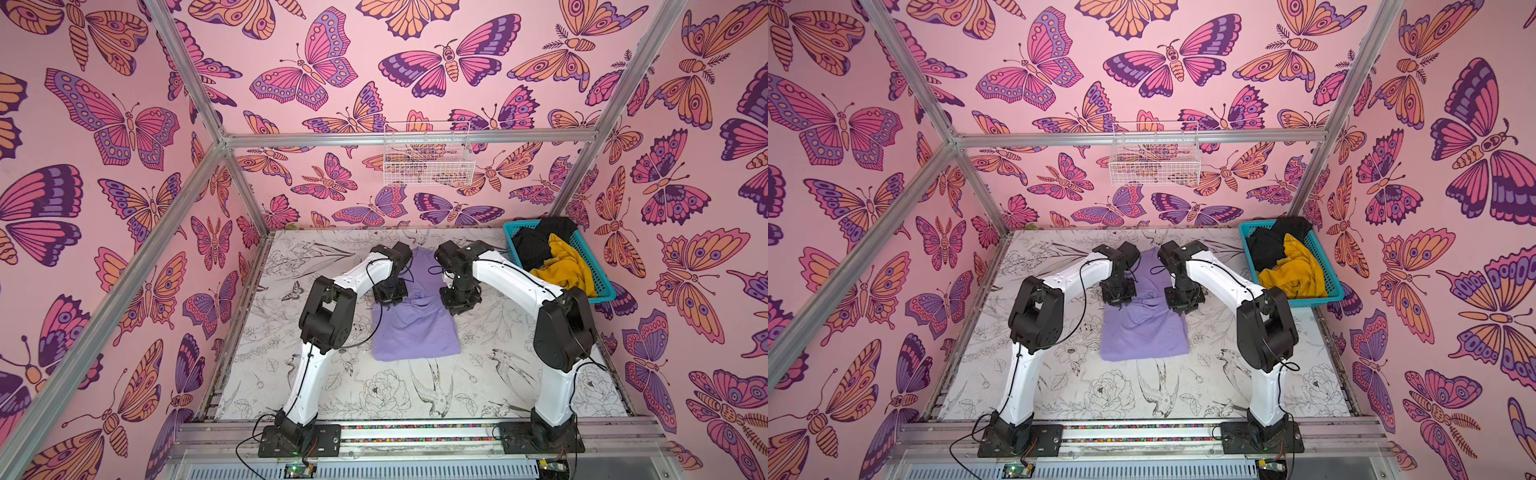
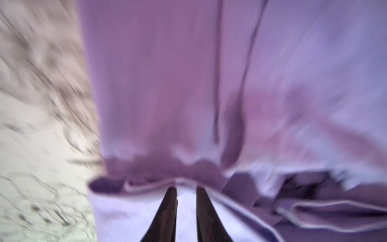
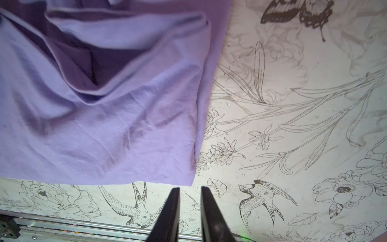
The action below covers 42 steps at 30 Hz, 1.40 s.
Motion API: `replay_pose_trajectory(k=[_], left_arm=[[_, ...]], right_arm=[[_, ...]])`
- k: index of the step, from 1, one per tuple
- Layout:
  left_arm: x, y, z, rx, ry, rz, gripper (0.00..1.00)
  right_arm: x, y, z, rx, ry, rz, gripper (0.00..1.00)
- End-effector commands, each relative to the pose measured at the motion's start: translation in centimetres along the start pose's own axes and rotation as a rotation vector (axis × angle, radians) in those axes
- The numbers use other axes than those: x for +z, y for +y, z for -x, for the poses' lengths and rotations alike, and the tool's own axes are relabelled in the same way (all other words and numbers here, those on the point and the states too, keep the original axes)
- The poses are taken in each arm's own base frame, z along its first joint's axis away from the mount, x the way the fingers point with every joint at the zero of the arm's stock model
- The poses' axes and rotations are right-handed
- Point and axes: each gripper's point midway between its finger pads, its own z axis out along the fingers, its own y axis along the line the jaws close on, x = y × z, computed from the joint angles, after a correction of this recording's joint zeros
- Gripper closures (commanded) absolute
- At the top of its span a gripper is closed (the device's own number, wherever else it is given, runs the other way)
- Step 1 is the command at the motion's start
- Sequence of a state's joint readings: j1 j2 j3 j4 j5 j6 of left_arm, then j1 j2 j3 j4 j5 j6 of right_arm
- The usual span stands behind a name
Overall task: Fold and stack t-shirts
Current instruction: Smooth out the T-shirt at the center of the board.
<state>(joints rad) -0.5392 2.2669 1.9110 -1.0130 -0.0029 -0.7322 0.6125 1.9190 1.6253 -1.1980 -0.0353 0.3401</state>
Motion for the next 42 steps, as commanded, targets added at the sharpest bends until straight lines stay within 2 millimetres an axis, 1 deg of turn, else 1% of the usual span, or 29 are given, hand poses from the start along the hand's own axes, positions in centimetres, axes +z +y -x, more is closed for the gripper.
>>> replay_pose_trajectory(k=[1, 3, 4, 6, 8, 11, 15, 16, 19, 21, 23, 26, 27, 29, 31, 34, 36, 37, 40, 41, 42], left_arm=[[-1.6, 2.2, 4.8, 0.035, -0.188, 0.135, 0.77], [-2.7, 3.3, 6.6, 0.036, -0.259, 0.207, 0.77], [-2.9, 3.6, 7.0, 0.037, -0.268, 0.222, 0.77], [-3.9, 4.8, 7.2, 0.000, -0.269, 0.261, 0.78], [-5.2, 5.0, 6.6, -0.008, -0.249, 0.250, 0.79], [-8.0, 5.2, 4.9, -0.050, -0.230, 0.193, 0.79], [-11.8, 6.2, 2.1, -0.106, -0.221, 0.120, 0.79], [-12.7, 6.4, 1.2, -0.117, -0.213, 0.098, 0.79], [-15.1, 6.9, -1.2, -0.150, -0.194, 0.018, 0.79], [-16.8, 7.1, -2.8, -0.183, -0.184, -0.043, 0.78], [-18.2, 7.2, -4.0, -0.189, -0.181, -0.093, 0.77], [-19.9, 7.7, -5.5, -0.208, -0.195, -0.141, 0.77], [-20.2, 7.9, -6.0, -0.214, -0.200, -0.146, 0.76], [-20.7, 8.3, -6.8, -0.226, -0.210, -0.156, 0.76], [-21.1, 8.5, -7.4, -0.222, -0.214, -0.166, 0.75], [-21.1, 8.6, -8.0, -0.215, -0.213, -0.165, 0.75], [-20.5, 8.4, -8.3, -0.207, -0.202, -0.155, 0.74], [-20.1, 8.3, -8.5, -0.204, -0.190, -0.152, 0.74], [-18.7, 7.4, -9.0, -0.184, -0.146, -0.147, 0.75], [-18.3, 7.0, -9.2, -0.170, -0.137, -0.149, 0.75], [-18.1, 6.7, -9.3, -0.164, -0.131, -0.146, 0.75]], right_arm=[[-0.6, 0.4, -0.5, 0.005, -0.023, 0.024, 0.76], [-0.2, 0.8, -0.5, 0.007, -0.022, 0.043, 0.76], [-0.1, 0.9, -0.4, 0.008, -0.025, 0.053, 0.76], [-0.2, 1.8, 0.1, 0.006, -0.041, 0.096, 0.76], [-0.6, 3.2, 0.8, -0.002, -0.058, 0.166, 0.75], [-0.9, 5.6, 2.2, -0.014, -0.060, 0.281, 0.75], [1.1, 7.3, 4.1, -0.022, 0.004, 0.324, 0.75], [2.0, 7.7, 4.6, -0.024, 0.025, 0.330, 0.75], [4.5, 7.9, 6.5, -0.018, 0.053, 0.307, 0.75], [6.1, 7.6, 7.8, -0.008, 0.068, 0.274, 0.76], [7.0, 7.4, 9.4, -0.018, 0.053, 0.245, 0.76], [7.2, 6.9, 12.4, -0.046, -0.018, 0.202, 0.76], [6.9, 6.6, 13.5, -0.054, -0.051, 0.186, 0.76], [5.9, 6.3, 15.1, -0.074, -0.103, 0.170, 0.76], [4.3, 6.2, 15.9, -0.089, -0.137, 0.170, 0.76], [1.0, 5.8, 15.5, -0.115, -0.184, 0.160, 0.75], [-0.4, 4.9, 14.4, -0.115, -0.196, 0.123, 0.75], [-0.9, 4.3, 13.5, -0.115, -0.185, 0.105, 0.74], [-1.1, 3.0, 10.0, -0.112, -0.126, 0.078, 0.75], [-0.5, 2.4, 8.6, -0.103, -0.095, 0.059, 0.75], [-0.2, 1.9, 7.8, -0.096, -0.084, 0.048, 0.75]])
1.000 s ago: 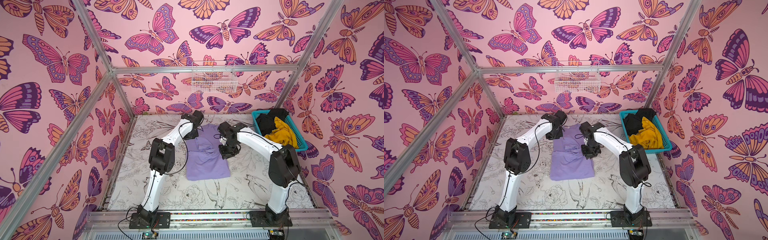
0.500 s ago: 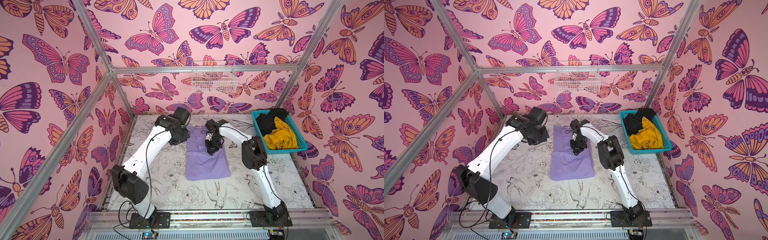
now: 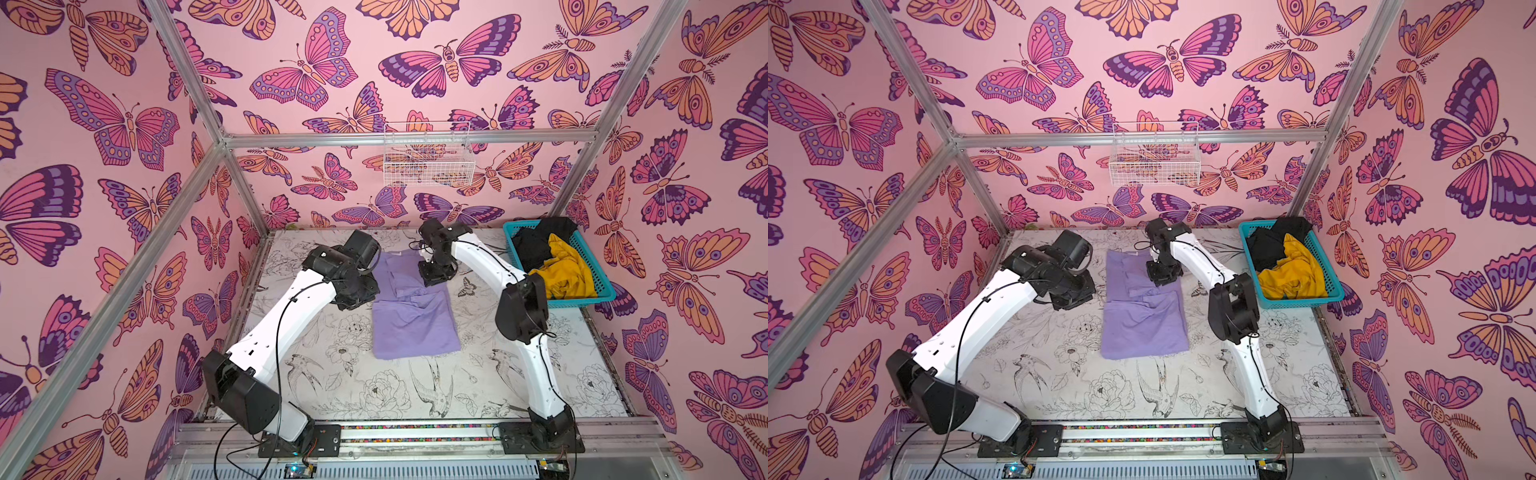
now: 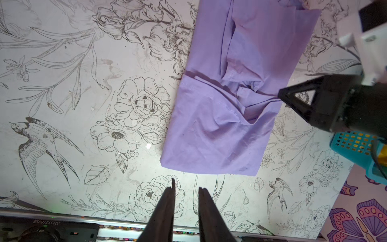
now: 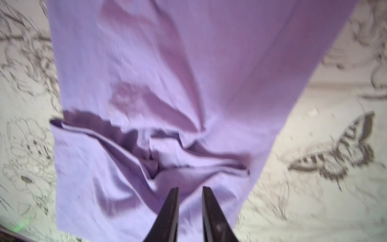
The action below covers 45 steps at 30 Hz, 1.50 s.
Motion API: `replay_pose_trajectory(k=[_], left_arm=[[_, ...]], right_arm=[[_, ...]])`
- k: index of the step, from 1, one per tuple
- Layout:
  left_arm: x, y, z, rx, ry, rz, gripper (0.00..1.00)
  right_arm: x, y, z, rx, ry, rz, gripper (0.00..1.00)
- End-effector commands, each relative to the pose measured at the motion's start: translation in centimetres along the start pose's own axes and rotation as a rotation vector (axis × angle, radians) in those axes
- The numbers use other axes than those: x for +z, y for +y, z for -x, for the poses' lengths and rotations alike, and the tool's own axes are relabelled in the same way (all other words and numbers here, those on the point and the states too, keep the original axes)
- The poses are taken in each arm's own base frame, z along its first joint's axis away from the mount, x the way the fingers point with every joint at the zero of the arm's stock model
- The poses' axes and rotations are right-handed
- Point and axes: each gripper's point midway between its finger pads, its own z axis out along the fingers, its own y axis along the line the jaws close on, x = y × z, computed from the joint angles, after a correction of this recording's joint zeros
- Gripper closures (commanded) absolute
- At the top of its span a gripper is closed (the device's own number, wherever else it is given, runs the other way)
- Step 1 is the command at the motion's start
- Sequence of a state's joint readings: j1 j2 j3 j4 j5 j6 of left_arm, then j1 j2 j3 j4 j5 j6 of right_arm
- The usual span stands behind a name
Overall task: Fold and stack t-shirts
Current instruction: Smooth out the T-shirt at the center of the board.
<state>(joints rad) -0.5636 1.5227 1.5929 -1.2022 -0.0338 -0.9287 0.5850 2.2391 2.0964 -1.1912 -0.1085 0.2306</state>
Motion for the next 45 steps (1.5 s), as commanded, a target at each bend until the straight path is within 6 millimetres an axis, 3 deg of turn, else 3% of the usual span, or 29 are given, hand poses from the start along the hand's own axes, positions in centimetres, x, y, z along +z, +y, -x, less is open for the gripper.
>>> replay_pose_trajectory(k=[1, 4, 7, 13, 23, 37, 45], left_arm=[[1.7, -0.6, -1.2, 0.017, 0.052, 0.018, 0.76], [2.4, -1.3, -1.5, 0.038, 0.064, 0.021, 0.76], [2.9, -1.6, -1.9, 0.051, 0.077, 0.026, 0.76], [3.2, -1.8, -2.9, 0.076, 0.088, 0.032, 0.76], [3.7, -1.8, -3.6, 0.091, 0.102, 0.048, 0.76], [3.7, -1.5, -3.9, 0.104, 0.104, 0.054, 0.76], [3.8, -1.6, -3.9, 0.102, 0.108, 0.055, 0.76]], right_arm=[[-0.3, -1.9, -3.9, 0.000, 0.069, -0.073, 0.75], [1.3, -2.8, -6.4, 0.011, 0.117, -0.091, 0.75], [3.1, -2.7, -7.3, 0.011, 0.142, -0.070, 0.75], [5.1, -2.9, -6.0, 0.005, 0.145, -0.067, 0.75], [3.1, -4.5, -2.5, 0.009, 0.084, -0.080, 0.75], [5.3, -5.9, -2.0, 0.063, 0.104, -0.026, 0.75], [3.4, -5.5, -1.0, 0.072, 0.049, -0.003, 0.73]])
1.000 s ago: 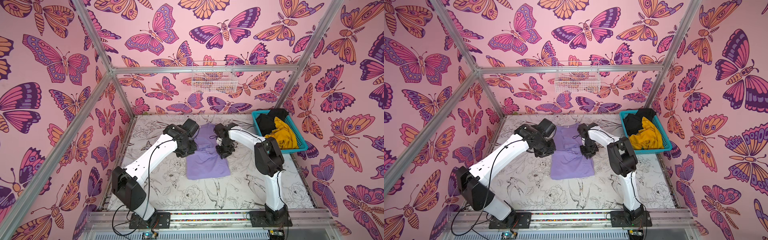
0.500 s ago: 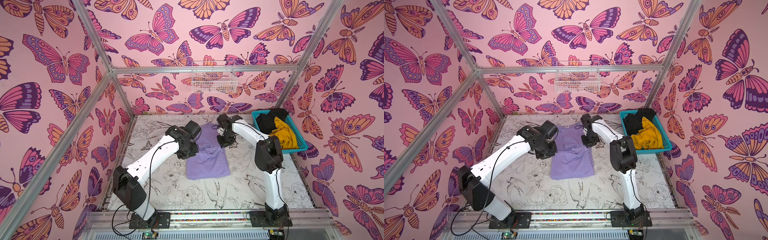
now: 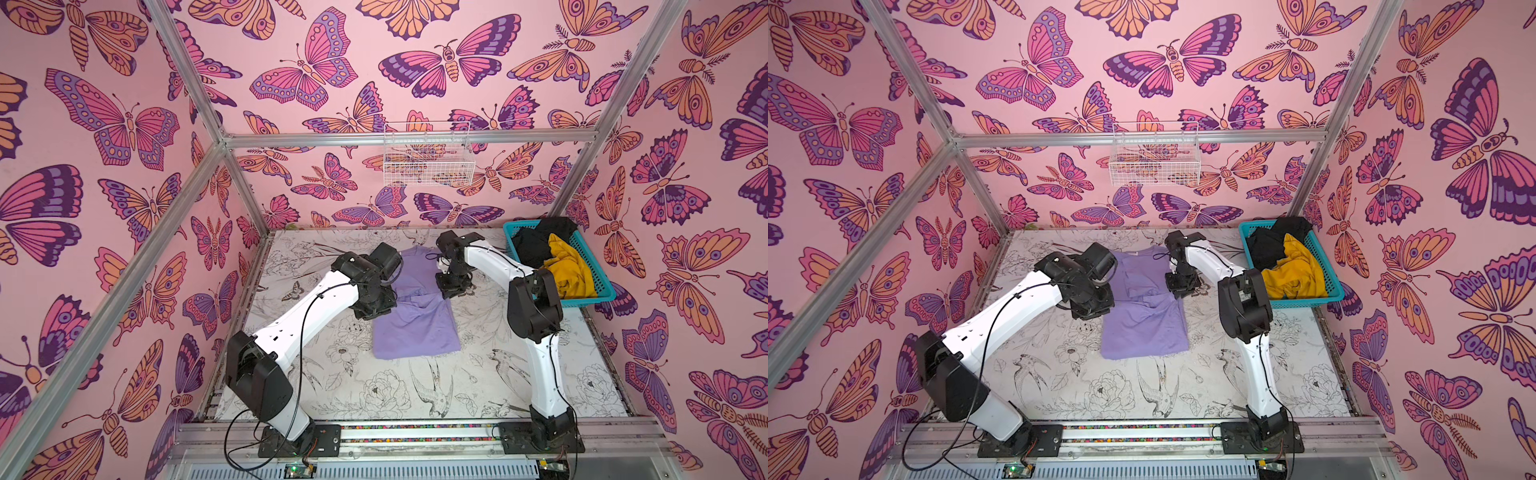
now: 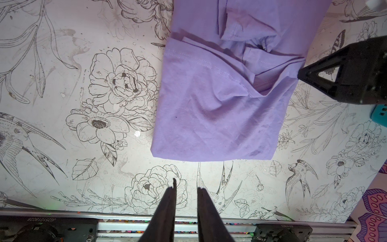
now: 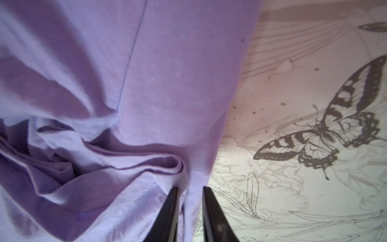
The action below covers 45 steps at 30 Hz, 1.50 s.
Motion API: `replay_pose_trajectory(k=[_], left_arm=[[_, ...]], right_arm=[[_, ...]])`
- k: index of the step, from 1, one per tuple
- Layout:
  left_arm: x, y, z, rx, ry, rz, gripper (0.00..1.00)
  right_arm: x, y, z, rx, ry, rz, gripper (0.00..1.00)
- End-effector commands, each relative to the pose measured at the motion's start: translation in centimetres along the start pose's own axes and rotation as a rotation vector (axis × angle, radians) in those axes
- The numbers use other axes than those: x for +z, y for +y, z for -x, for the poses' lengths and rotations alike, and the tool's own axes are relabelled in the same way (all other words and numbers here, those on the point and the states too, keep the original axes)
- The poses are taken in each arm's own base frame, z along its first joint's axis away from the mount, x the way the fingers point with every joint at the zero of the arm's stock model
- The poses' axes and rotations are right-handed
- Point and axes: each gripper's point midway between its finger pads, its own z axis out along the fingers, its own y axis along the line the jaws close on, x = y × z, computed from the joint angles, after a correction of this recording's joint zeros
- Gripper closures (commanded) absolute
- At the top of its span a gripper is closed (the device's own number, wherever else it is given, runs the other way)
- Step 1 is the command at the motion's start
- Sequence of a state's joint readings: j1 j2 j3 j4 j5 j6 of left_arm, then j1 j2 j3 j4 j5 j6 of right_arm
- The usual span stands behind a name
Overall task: Fold and stack t-shirts
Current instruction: Smooth out the T-shirt at the center of the board.
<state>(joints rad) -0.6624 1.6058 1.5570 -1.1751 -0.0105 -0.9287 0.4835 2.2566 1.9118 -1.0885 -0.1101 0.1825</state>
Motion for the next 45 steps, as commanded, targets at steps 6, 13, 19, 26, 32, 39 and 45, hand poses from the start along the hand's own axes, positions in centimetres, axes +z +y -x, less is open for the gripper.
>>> replay_pose_trajectory(k=[6, 13, 19, 26, 32, 39, 45], left_arm=[[0.3, 0.1, -0.5, 0.004, 0.014, 0.010, 0.76], [0.7, 0.8, -0.9, 0.003, 0.022, 0.030, 0.76], [0.7, 0.7, -0.9, 0.000, 0.024, 0.029, 0.76], [1.1, 0.9, -1.0, 0.000, 0.029, 0.039, 0.76], [1.9, 0.4, -0.9, 0.001, 0.037, 0.037, 0.77], [2.4, -0.7, -0.9, 0.024, 0.042, 0.011, 0.77], [2.2, 0.1, -1.1, 0.023, 0.032, 0.019, 0.77]], right_arm=[[0.2, 0.3, 0.7, 0.034, -0.003, 0.086, 0.71], [1.0, 1.1, 1.7, 0.060, -0.013, 0.163, 0.70], [1.7, 1.0, 2.1, 0.077, 0.002, 0.181, 0.72], [0.0, 0.0, 2.1, 0.064, -0.040, 0.122, 1.00], [-3.7, -0.3, 1.6, 0.056, -0.090, 0.088, 1.00], [-4.3, -1.2, 0.4, 0.050, -0.067, 0.041, 1.00], [-1.9, -1.3, 0.0, 0.072, -0.007, 0.040, 1.00]])
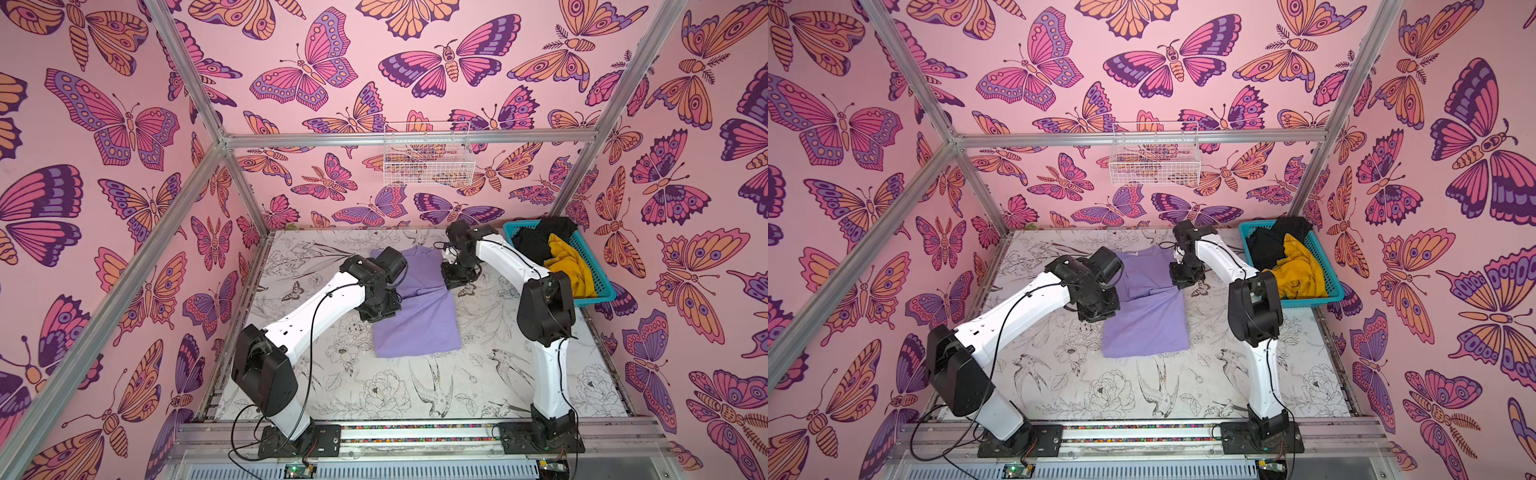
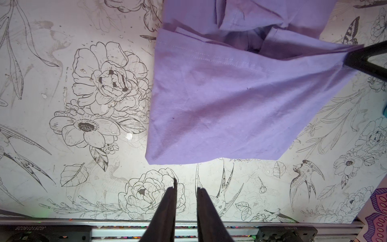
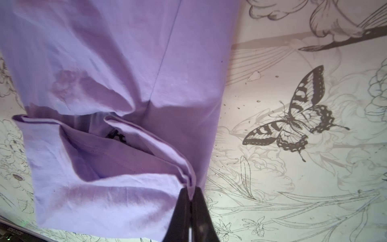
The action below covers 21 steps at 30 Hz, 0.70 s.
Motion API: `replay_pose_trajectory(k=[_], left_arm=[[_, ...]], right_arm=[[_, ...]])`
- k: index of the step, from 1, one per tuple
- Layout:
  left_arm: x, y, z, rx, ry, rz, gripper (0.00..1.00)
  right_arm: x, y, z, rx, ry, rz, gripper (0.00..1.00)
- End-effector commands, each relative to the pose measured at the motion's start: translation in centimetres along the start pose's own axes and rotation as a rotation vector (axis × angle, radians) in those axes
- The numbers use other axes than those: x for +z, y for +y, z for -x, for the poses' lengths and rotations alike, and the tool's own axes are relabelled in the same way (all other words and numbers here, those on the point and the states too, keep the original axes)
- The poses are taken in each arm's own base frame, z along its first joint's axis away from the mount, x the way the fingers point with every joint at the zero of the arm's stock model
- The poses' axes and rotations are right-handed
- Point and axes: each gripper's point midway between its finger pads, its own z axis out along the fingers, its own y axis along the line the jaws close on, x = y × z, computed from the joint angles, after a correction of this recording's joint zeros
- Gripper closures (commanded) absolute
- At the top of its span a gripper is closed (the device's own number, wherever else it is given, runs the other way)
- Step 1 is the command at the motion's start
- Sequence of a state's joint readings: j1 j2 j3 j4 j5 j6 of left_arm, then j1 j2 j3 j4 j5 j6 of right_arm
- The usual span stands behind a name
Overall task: Fold and stack t-shirts
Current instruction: Smooth out the T-shirt at the center of the board.
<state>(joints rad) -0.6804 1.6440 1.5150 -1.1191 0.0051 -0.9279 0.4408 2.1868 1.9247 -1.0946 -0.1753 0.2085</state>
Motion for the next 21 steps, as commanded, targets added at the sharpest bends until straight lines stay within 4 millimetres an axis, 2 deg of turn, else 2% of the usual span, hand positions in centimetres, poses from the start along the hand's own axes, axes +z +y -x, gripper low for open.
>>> replay_pose_trajectory(k=[1, 9, 12, 13, 16, 17, 19, 21], left_arm=[[-0.1, 0.8, -0.6, 0.004, 0.002, 0.014, 0.77], [-0.1, 1.3, -0.8, -0.005, 0.007, 0.020, 0.77], [0.0, 1.5, -0.8, -0.007, 0.002, 0.034, 0.76], [0.1, 1.6, -0.7, -0.006, -0.005, 0.044, 0.76], [1.2, 2.6, 0.6, -0.037, -0.039, 0.109, 0.73], [1.8, 3.0, 1.2, -0.047, -0.039, 0.128, 0.72], [3.5, 3.7, 2.3, -0.073, -0.032, 0.159, 0.72], [5.3, 4.0, 3.4, -0.099, -0.016, 0.162, 0.74]], right_arm=[[1.9, -1.4, -0.9, 0.019, 0.066, -0.049, 0.99], [3.8, -2.9, -1.0, 0.028, 0.097, -0.123, 0.97], [3.9, -3.5, -0.9, 0.026, 0.095, -0.157, 0.91], [3.8, -3.5, -0.9, 0.024, 0.095, -0.158, 0.83], [3.2, -3.3, -0.4, 0.021, 0.066, -0.151, 0.51], [3.0, -3.1, -0.2, 0.021, 0.054, -0.144, 0.44], [2.3, -2.5, 0.2, 0.016, 0.028, -0.118, 0.35], [1.3, -2.0, 0.6, 0.016, -0.003, -0.096, 0.35]])
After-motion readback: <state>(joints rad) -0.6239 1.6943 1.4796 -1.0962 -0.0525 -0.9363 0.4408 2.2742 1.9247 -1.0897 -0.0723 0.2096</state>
